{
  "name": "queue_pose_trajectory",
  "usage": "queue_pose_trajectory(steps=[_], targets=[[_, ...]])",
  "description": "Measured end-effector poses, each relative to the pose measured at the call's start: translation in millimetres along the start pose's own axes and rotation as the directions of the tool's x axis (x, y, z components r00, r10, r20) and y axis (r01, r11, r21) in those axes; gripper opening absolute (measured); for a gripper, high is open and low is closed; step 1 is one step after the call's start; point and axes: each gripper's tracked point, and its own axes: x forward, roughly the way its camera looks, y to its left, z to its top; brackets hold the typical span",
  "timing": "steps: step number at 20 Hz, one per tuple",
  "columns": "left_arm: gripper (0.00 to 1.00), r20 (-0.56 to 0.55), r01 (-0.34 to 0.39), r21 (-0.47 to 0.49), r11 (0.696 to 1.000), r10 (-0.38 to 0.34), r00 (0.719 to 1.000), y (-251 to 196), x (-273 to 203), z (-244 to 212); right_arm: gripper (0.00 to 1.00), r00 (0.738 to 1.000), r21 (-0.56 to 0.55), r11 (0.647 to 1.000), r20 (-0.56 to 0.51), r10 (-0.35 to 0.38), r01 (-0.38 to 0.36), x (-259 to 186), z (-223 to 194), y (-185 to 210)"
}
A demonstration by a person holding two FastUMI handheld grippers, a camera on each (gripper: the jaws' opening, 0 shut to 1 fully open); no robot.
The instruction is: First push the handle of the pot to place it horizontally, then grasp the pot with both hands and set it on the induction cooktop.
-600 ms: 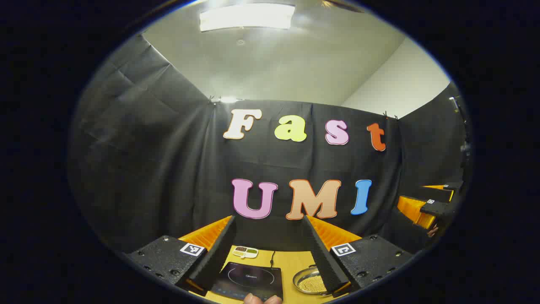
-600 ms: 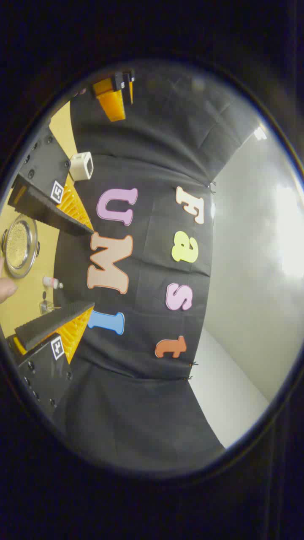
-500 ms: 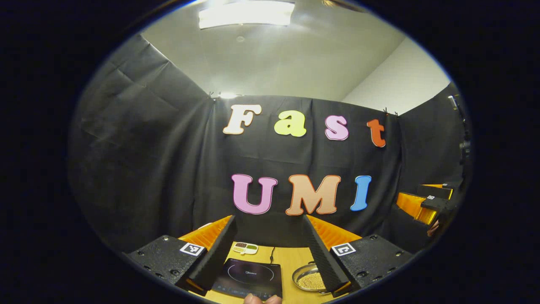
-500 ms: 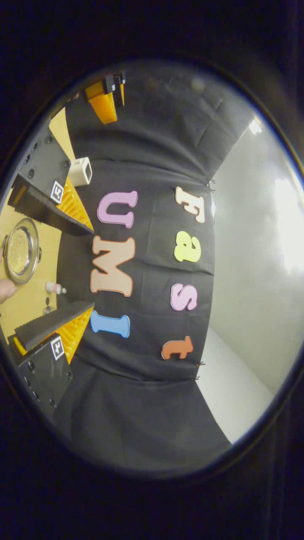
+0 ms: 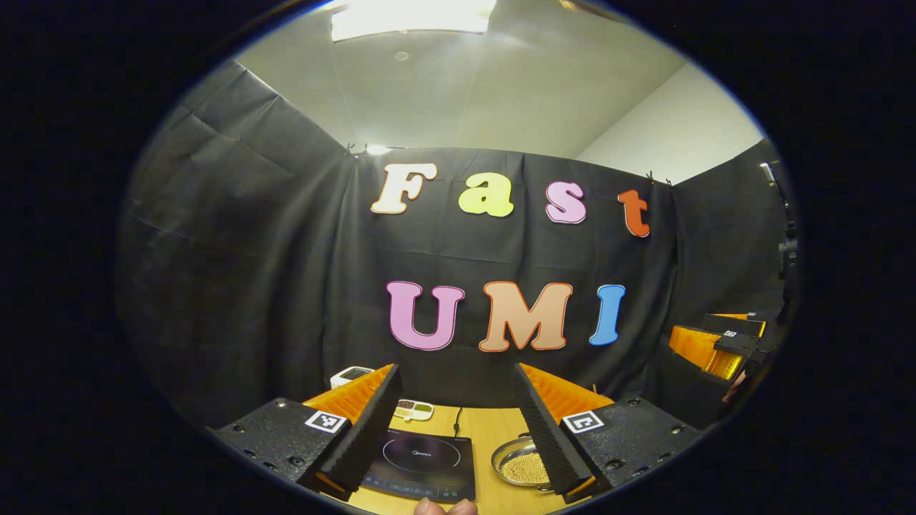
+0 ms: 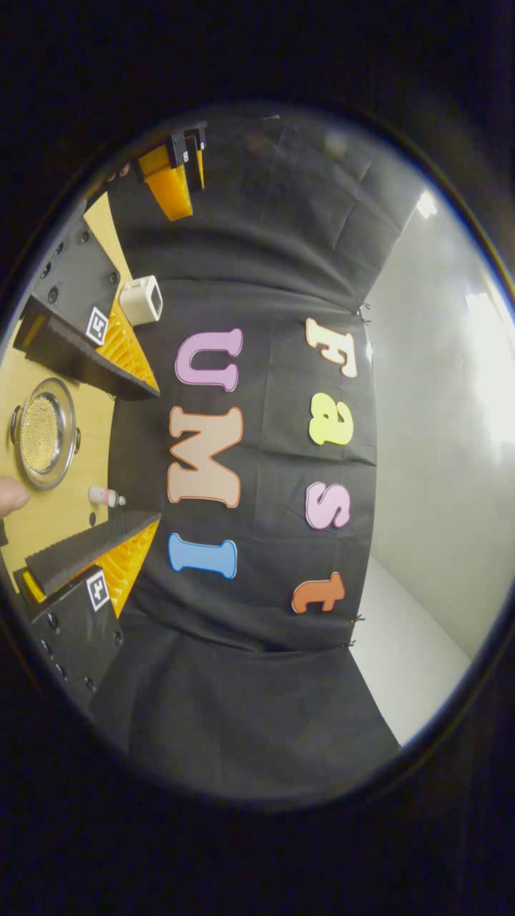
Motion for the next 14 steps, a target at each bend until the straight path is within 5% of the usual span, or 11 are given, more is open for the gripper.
queue_pose_trajectory(steps=[14], targets=[[0.94,-0.043,0.002,0.003,1.000,-0.002,0.999,12.9,20.9,-18.6,0.97,0.994,0.040,0.999,-0.105,0.022,-0.018,22.7,-34.0,23.8]])
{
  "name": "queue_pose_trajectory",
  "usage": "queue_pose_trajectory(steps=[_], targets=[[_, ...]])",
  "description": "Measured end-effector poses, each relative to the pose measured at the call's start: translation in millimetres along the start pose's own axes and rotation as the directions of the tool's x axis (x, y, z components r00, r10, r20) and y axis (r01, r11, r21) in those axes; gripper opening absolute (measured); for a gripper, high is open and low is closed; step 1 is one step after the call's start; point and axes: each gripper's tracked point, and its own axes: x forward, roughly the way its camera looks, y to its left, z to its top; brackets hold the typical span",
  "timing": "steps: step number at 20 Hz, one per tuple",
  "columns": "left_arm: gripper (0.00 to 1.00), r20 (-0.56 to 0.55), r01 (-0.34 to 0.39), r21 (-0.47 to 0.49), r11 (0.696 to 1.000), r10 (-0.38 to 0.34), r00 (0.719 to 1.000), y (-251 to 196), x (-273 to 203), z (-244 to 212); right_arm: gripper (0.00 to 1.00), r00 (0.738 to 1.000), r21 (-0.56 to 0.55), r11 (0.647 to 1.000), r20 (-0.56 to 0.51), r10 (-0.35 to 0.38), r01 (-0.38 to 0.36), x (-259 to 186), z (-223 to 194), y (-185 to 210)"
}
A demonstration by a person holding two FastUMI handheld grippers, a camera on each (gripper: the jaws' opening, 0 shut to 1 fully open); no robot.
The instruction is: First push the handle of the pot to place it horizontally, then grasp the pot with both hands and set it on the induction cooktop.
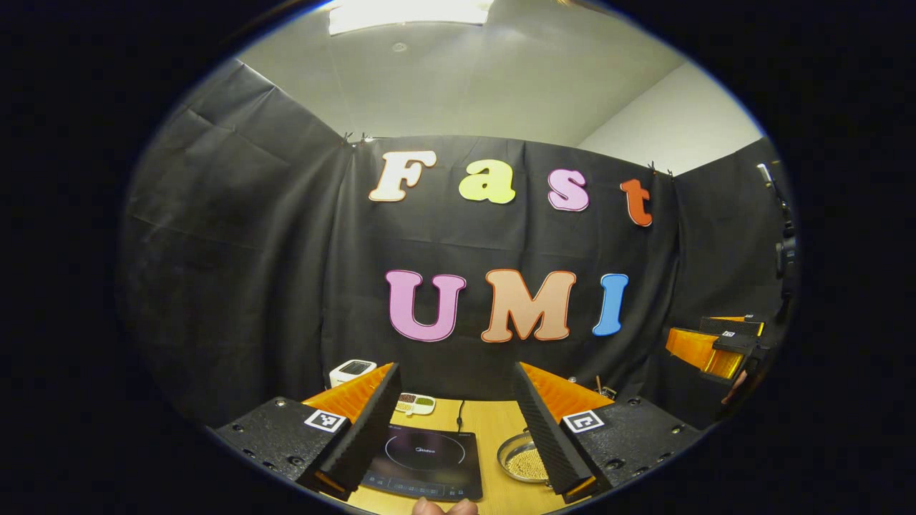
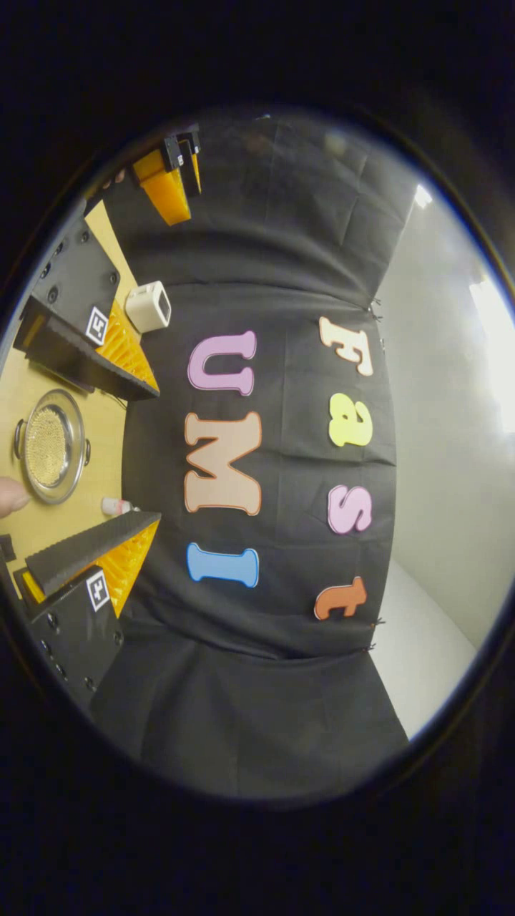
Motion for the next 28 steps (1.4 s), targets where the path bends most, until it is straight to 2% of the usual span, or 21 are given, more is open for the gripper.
queue_pose_trajectory(steps=[5,6,7,8,9,10,11,12,13,14,15,16,17,18,21,24,28], targets=[[0.94,-0.027,0.039,-0.002,0.999,-0.039,0.999,3.1,11.0,-12.2,0.96,0.997,0.001,1.000,-0.074,-0.002,0.002,8.4,-21.9,16.0],[0.91,-0.045,0.052,-0.011,0.999,-0.053,0.998,3.3,13.2,-18.4,0.95,0.996,-0.002,1.000,-0.086,-0.012,0.012,8.2,-27.8,16.9],[0.90,-0.069,0.064,-0.021,0.998,-0.065,0.996,2.6,16.1,-25.6,0.89,0.995,-0.005,1.000,-0.099,-0.017,0.016,8.0,-33.5,19.3],[0.90,-0.088,0.071,-0.033,0.997,-0.073,0.993,3.4,17.0,-33.9,0.89,0.993,-0.010,1.000,-0.117,-0.020,0.019,7.7,-39.6,21.2],[0.94,-0.099,0.073,-0.046,0.996,-0.078,0.992,4.8,20.2,-37.9,0.93,0.991,-0.014,1.000,-0.134,-0.021,0.019,9.0,-46.8,22.7],[0.90,-0.114,0.066,-0.054,0.996,-0.072,0.991,7.9,24.4,-43.4,0.90,0.988,-0.013,1.000,-0.153,-0.019,0.018,10.2,-53.3,25.2],[0.90,-0.134,0.054,-0.057,0.997,-0.062,0.989,11.3,27.5,-49.5,0.80,0.985,-0.006,1.000,-0.172,-0.011,0.010,13.5,-61.2,26.1],[0.94,-0.149,0.044,-0.060,0.997,-0.053,0.987,12.6,29.3,-56.9,0.73,0.981,0.003,1.000,-0.194,0.000,0.000,17.8,-70.1,27.9],[0.95,-0.163,0.033,-0.062,0.997,-0.043,0.986,13.5,32.1,-62.2,0.72,0.976,0.009,1.000,-0.219,0.014,-0.012,21.8,-81.8,28.3],[0.90,-0.178,0.022,-0.060,0.998,-0.032,0.983,14.1,37.7,-69.0,0.73,0.970,0.014,1.000,-0.240,0.027,-0.025,28.1,-92.0,29.0],[0.95,-0.211,0.001,-0.052,0.999,-0.012,0.977,14.9,40.6,-77.3,0.74,0.963,0.018,0.999,-0.266,0.039,-0.036,35.0,-102.1,27.1],[0.94,-0.233,-0.009,-0.051,0.999,-0.003,0.973,13.5,41.8,-85.5,0.74,0.958,0.028,0.998,-0.283,0.054,-0.048,39.3,-108.7,24.9],[0.90,-0.238,-0.010,-0.050,0.999,-0.002,0.971,8.5,46.2,-88.2,0.71,0.955,0.040,0.998,-0.289,0.065,-0.056,45.5,-115.2,22.1],[0.95,-0.259,-0.013,-0.038,0.999,0.002,0.966,3.4,50.9,-95.9,0.69,0.950,0.049,0.997,-0.303,0.071,-0.059,50.7,-123.0,17.9],[0.95,-0.335,-0.042,-0.017,0.999,0.034,0.941,-5.6,56.2,-122.0,0.69,0.927,0.082,0.992,-0.357,0.118,-0.095,62.7,-155.1,9.8],[0.95,-0.400,-0.079,-0.025,0.997,0.062,0.914,-17.3,59.5,-145.4,0.70,0.892,0.108,0.986,-0.422,0.164,-0.130,73.0,-192.0,-0.3],[0.95,-0.510,-0.096,0.011,0.995,0.088,0.856,-29.2,50.6,-180.7,0.69,0.839,0.196,0.970,-0.495,0.227,-0.147,77.1,-238.9,-8.7]])
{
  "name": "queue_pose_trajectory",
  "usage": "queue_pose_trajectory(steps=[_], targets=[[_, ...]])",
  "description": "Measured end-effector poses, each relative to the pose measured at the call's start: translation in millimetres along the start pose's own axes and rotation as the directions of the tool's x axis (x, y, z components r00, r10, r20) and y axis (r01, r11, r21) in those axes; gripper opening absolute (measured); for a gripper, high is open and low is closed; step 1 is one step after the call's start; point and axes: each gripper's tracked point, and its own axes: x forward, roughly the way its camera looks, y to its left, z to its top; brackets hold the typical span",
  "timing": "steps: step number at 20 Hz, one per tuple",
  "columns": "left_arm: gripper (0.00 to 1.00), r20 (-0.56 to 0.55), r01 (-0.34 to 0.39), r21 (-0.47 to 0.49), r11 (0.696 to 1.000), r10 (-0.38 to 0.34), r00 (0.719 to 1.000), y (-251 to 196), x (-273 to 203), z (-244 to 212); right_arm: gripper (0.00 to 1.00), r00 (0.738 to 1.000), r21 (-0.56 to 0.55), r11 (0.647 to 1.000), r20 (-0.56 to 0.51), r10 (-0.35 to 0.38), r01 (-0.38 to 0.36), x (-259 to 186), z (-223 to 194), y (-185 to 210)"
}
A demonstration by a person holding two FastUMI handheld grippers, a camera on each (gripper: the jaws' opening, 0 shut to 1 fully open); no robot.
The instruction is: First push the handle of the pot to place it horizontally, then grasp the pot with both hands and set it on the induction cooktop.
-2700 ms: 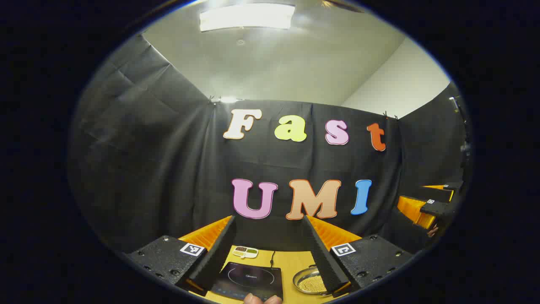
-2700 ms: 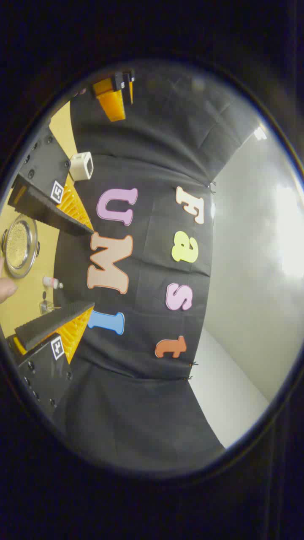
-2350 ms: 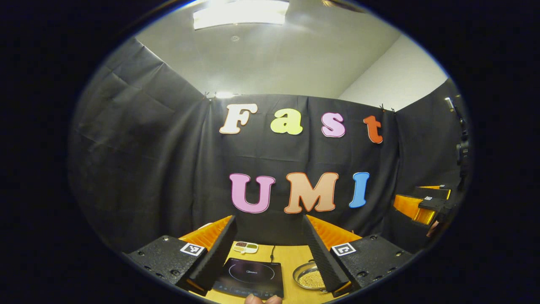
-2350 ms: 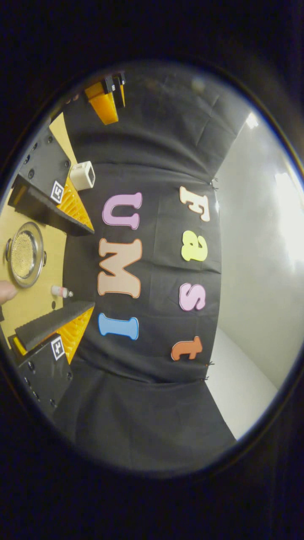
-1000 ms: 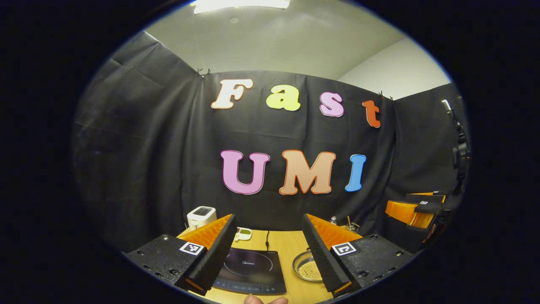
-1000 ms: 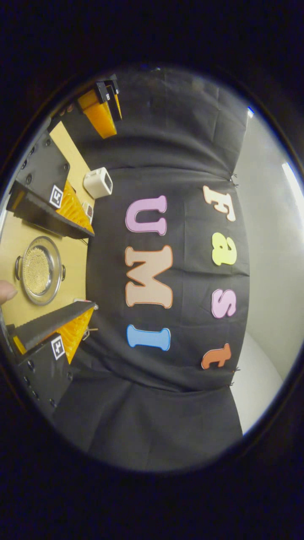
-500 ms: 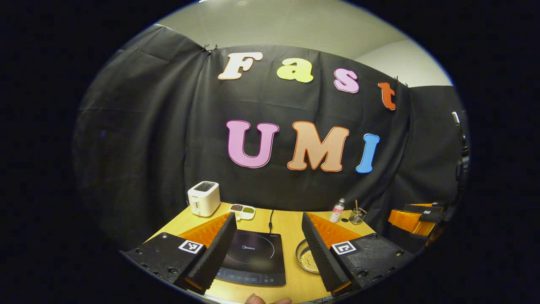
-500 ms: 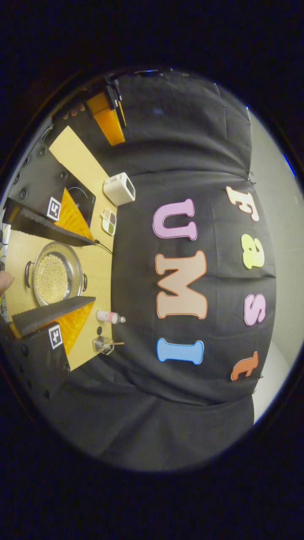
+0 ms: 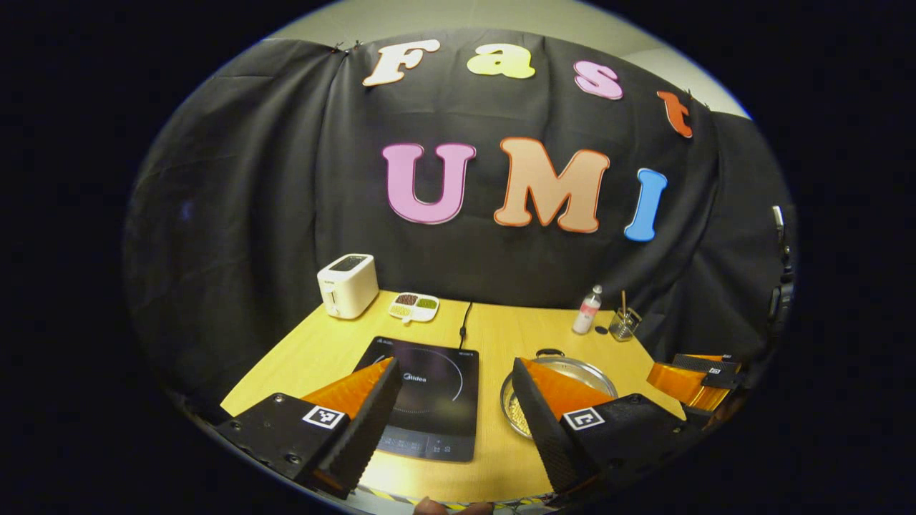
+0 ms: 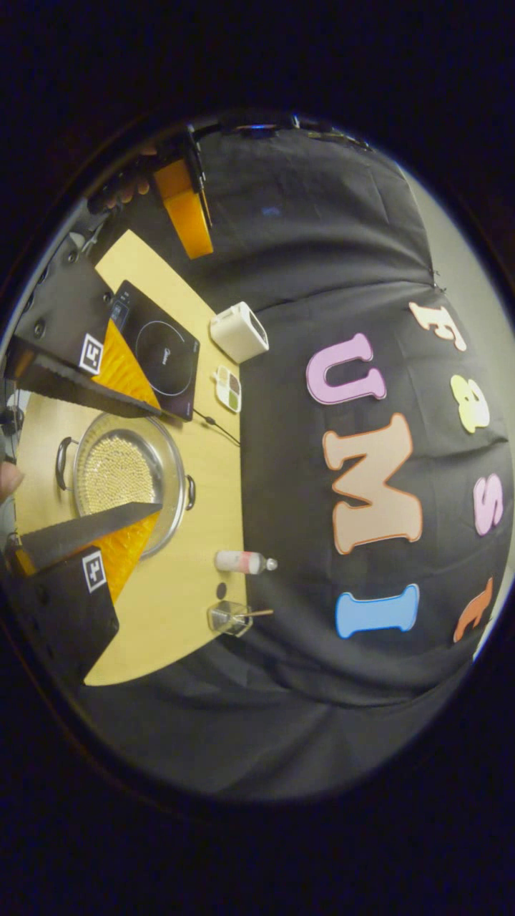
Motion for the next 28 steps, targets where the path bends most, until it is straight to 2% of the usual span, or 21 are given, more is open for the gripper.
queue_pose_trajectory(steps=[5,8,12,13,15,17,18,19,22,24,26,28], targets=[[0.96,-0.126,0.003,-0.013,1.000,-0.005,0.992,-7.1,17.0,-32.6,0.68,0.996,0.020,1.000,-0.088,0.013,-0.011,20.9,-32.2,-15.5],[0.96,-0.170,0.007,-0.024,1.000,-0.011,0.985,0.0,28.5,-43.0,0.42,0.990,0.014,1.000,-0.144,0.006,-0.005,31.2,-48.2,-16.0],[0.96,-0.251,0.040,-0.048,0.998,-0.051,0.967,14.4,45.7,-71.5,0.41,0.976,0.044,0.998,-0.217,-0.028,0.039,46.8,-68.0,-7.3],[0.96,-0.264,0.043,-0.046,0.998,-0.054,0.963,21.4,50.1,-74.1,0.18,0.972,0.069,0.997,-0.235,-0.023,0.040,49.0,-73.1,-0.7],[0.96,-0.294,0.052,-0.033,0.998,-0.060,0.954,32.9,60.9,-80.4,0.17,0.962,0.100,0.994,-0.272,-0.010,0.038,57.8,-83.7,15.8],[0.96,-0.313,0.078,-0.051,0.996,-0.090,0.945,38.3,72.1,-82.0,0.00,0.949,0.094,0.993,-0.314,-0.034,0.067,66.1,-91.7,22.2],[0.96,-0.318,0.096,-0.063,0.993,-0.112,0.942,39.4,76.7,-81.3,0.11,0.942,0.110,0.992,-0.335,-0.021,0.062,68.8,-95.4,31.9],[0.96,-0.318,0.112,-0.070,0.991,-0.129,0.939,41.5,82.9,-82.2,0.00,0.935,0.124,0.990,-0.353,-0.014,0.062,72.5,-99.8,40.9],[0.96,-0.324,0.167,-0.086,0.982,-0.186,0.927,44.5,96.9,-83.3,0.03,0.911,0.090,0.986,-0.402,-0.092,0.140,77.3,-115.5,41.7],[0.96,-0.322,0.206,-0.102,0.973,-0.228,0.919,43.0,104.0,-82.8,0.03,0.894,0.052,0.986,-0.431,-0.119,0.156,75.5,-126.7,47.8],[0.96,-0.333,0.232,-0.105,0.967,-0.254,0.908,47.5,105.7,-85.0,0.03,0.867,0.014,0.986,-0.479,-0.140,0.167,73.7,-143.9,54.1],[0.96,-0.309,0.235,-0.102,0.967,-0.255,0.916,57.3,109.3,-77.3,0.03,0.849,-0.002,0.986,-0.508,-0.144,0.166,75.6,-158.2,63.8]])
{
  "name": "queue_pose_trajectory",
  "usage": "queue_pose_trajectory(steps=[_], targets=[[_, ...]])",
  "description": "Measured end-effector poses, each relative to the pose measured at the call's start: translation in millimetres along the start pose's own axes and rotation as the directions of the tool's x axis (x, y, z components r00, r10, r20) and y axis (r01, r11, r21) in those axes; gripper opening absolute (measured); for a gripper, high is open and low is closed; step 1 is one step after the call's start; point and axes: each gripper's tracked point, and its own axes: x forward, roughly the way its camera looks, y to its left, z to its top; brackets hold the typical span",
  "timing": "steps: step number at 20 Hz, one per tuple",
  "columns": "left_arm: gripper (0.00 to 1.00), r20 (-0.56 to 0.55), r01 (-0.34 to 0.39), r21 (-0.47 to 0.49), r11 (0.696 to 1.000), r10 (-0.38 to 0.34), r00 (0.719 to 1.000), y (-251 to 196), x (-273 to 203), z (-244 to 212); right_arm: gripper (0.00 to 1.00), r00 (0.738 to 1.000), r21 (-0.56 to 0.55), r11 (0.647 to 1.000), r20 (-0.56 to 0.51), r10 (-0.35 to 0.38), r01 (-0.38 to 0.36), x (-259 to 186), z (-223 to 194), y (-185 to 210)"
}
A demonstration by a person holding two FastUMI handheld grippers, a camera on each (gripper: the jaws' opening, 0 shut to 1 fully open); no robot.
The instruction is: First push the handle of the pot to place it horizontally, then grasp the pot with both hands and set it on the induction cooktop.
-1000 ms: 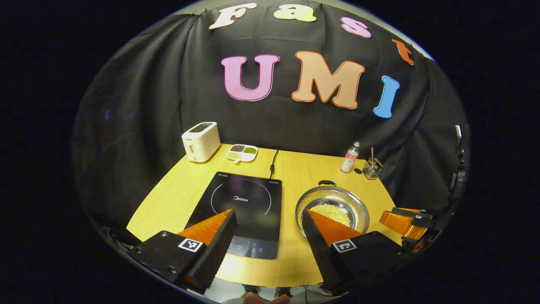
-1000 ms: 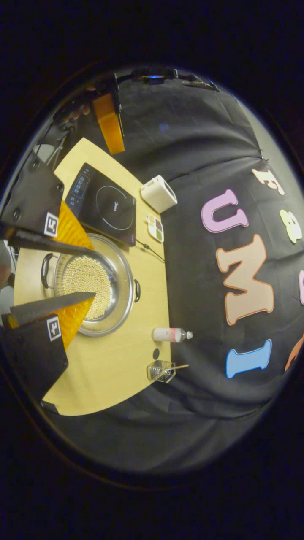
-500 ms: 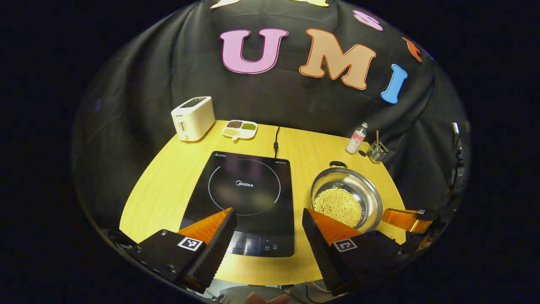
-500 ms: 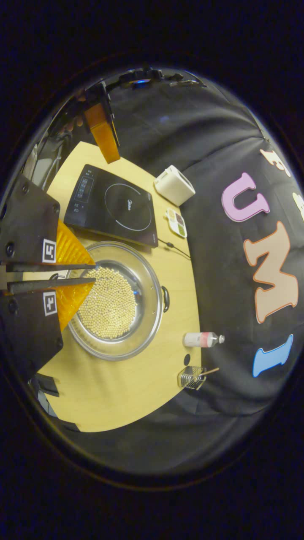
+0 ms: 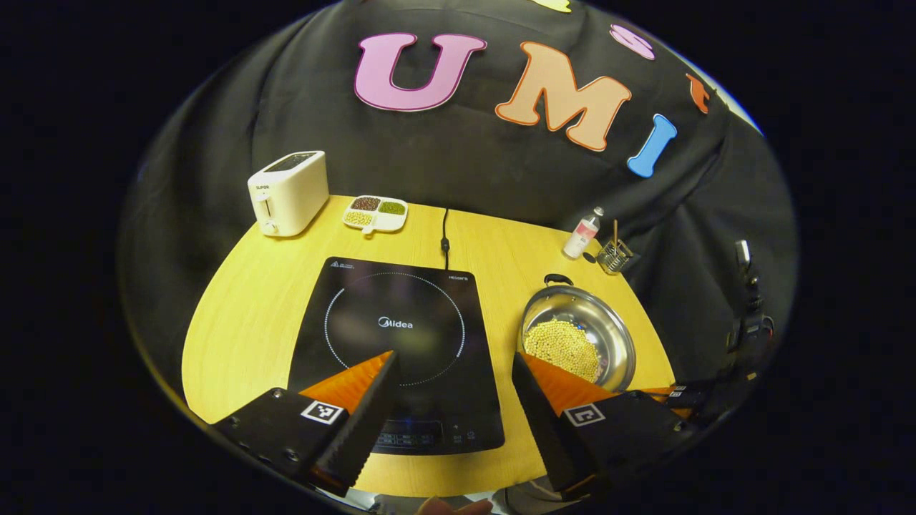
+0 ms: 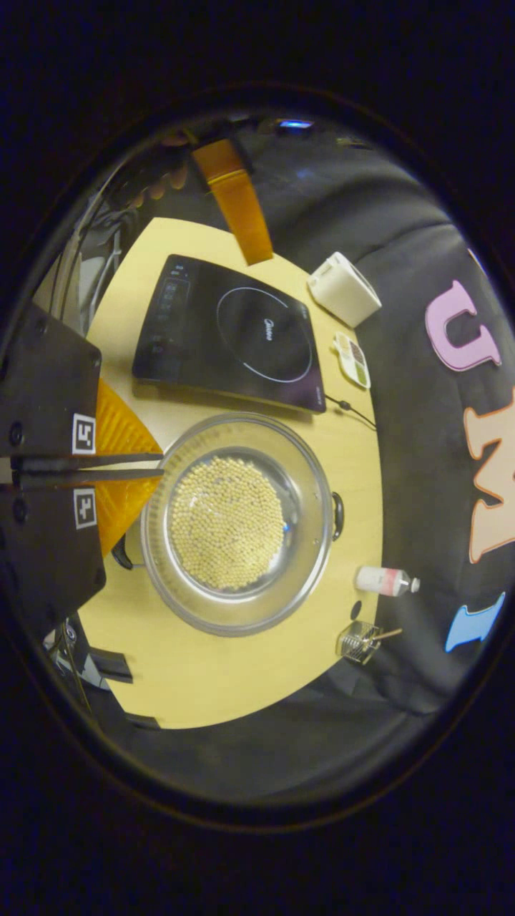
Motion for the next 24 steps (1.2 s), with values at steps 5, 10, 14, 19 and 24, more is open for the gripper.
queue_pose_trajectory(steps=[5,10,14,19,24], targets=[[0.95,-0.009,-0.039,-0.046,0.998,0.039,0.999,27.5,-2.8,-1.6,0.04,0.994,-0.070,0.997,-0.099,-0.041,0.034,14.5,-31.2,1.8],[0.96,-0.037,-0.078,-0.011,0.997,0.078,0.996,44.0,-4.0,-6.9,0.03,0.986,-0.065,0.997,-0.163,-0.047,0.037,31.8,-45.2,-3.9],[0.96,-0.040,-0.109,-0.018,0.994,0.108,0.993,44.9,-5.8,-8.8,0.00,0.976,-0.041,0.999,-0.215,-0.030,0.022,43.1,-53.5,-14.9],[0.96,-0.053,-0.143,-0.015,0.990,0.142,0.988,29.5,-3.3,-11.2,0.00,0.973,0.019,0.999,-0.230,0.033,-0.029,43.9,-52.8,-32.3],[0.96,-0.057,-0.180,-0.009,0.984,0.179,0.982,6.7,-0.6,-11.6,0.03,0.971,0.050,0.997,-0.227,0.074,-0.065,42.3,-46.0,-62.2]])
